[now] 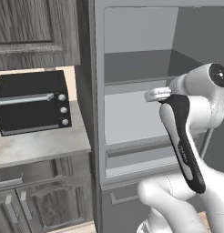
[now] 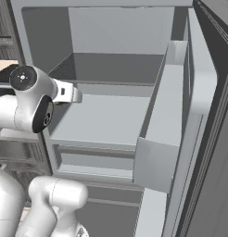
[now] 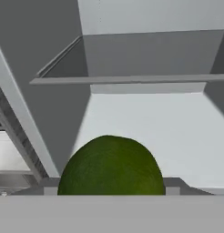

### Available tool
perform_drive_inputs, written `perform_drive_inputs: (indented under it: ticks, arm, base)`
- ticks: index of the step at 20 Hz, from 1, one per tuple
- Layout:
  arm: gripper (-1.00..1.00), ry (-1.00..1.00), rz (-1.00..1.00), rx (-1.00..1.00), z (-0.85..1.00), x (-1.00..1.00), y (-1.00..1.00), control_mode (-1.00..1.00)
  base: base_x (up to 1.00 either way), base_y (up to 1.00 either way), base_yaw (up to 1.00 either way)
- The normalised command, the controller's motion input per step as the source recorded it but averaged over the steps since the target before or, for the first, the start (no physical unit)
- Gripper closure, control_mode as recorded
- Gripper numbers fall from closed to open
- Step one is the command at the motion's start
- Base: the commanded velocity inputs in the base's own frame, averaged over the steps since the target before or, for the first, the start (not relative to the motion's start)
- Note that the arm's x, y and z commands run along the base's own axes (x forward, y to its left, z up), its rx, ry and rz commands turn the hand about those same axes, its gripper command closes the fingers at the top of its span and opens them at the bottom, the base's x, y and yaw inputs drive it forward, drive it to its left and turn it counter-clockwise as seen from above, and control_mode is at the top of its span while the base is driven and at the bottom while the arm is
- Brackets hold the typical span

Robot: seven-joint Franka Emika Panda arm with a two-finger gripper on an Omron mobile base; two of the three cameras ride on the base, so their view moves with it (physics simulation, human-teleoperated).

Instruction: Grab the limes from the fridge, place them in the blender, close the lid, and turn on the blender to create a marinade.

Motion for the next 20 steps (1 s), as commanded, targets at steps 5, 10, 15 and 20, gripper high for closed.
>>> perform_drive_inputs:
  ticks: [5, 10, 15, 20]
  arm:
    - [1.00, 0.28, 0.00, 0.00, -0.04, -0.89, 0.07, -1.00]
    - [1.00, 0.05, 0.00, -0.01, -0.19, -0.32, 0.08, 1.00]
    - [1.00, 0.00, 0.00, 0.00, 0.00, 0.00, 0.00, 1.00]
    - [1.00, 0.00, 0.00, 0.00, 0.00, 0.00, 0.00, 1.00]
  base:
    - [0.00, 0.00, 0.00]
    - [-0.54, 0.18, 0.00]
    - [-0.99, 0.41, -0.22]
    - [-1.00, 0.53, -0.61]
